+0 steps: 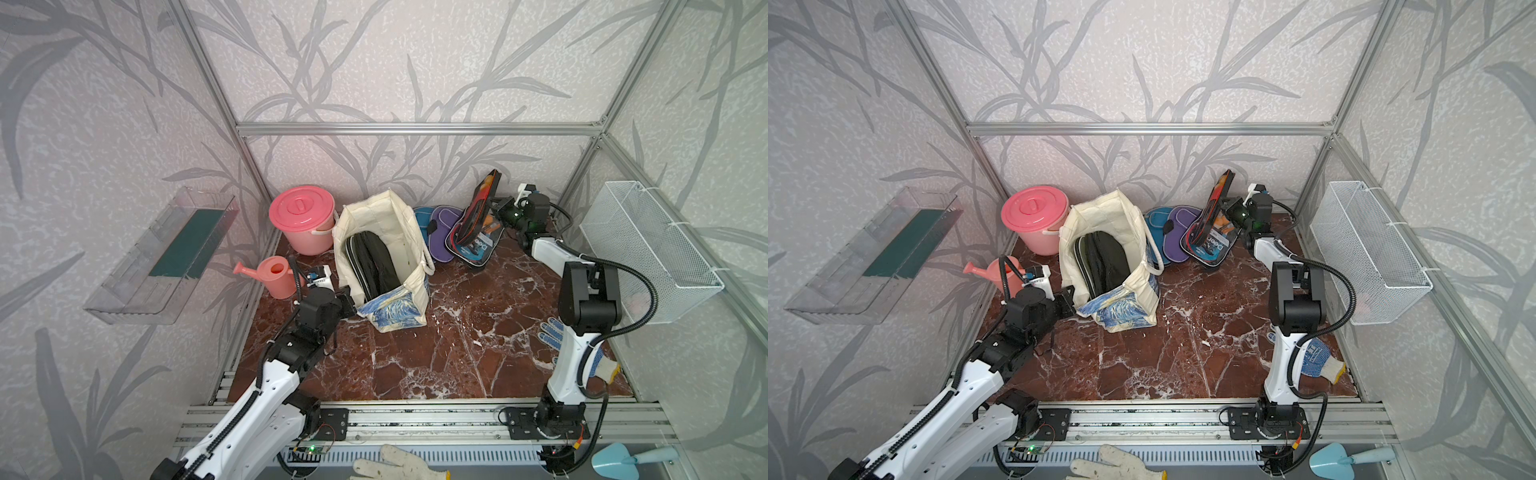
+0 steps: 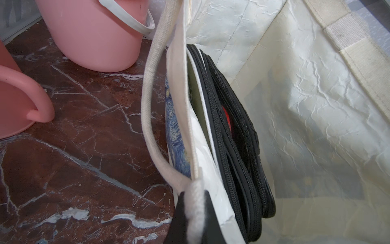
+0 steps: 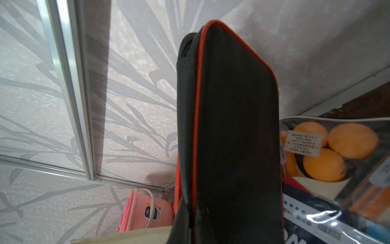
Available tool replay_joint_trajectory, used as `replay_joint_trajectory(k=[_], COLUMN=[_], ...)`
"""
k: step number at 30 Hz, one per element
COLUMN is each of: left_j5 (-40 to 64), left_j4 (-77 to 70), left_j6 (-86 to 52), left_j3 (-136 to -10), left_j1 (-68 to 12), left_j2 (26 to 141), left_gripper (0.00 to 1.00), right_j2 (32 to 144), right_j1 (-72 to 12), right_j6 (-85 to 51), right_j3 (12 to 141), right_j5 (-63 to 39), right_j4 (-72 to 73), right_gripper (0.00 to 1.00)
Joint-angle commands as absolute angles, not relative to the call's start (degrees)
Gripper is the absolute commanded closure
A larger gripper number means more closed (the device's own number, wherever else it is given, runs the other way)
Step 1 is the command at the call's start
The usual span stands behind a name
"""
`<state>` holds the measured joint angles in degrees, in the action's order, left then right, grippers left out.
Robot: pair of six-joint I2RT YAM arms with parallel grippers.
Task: Remove the ping pong set from the canvas bag
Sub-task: Place the ping pong set at the ping pong set.
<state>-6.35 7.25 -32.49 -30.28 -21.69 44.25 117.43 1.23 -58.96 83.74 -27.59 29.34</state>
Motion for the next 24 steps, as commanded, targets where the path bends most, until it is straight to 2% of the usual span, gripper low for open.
replay_joint_trajectory(k=[1,15,24], left_j5=[-6.5,-6.4,-6.3], left_j4=[6.9,6.6,6.9], left_j6=[-31.4,-31.6,-31.7], left_j3=[-30.6,-30.4,-30.6], left_j1=[-21.5,-21.5,-21.6], left_j2=[44.6,44.9,44.5], left_gripper=[1.00,1.00,1.00], right_j2=[116.5,114.0,113.8], right_j1=[3.3,10.7,11.9], right_j6=[-59.8,-57.5,-52.2], right_j3=[81.4,70.4,69.5], right_j5=[-28.8,-29.9,-27.8], right_j4=[35.4,31.0,21.6], right_gripper=[1.00,1.00,1.00])
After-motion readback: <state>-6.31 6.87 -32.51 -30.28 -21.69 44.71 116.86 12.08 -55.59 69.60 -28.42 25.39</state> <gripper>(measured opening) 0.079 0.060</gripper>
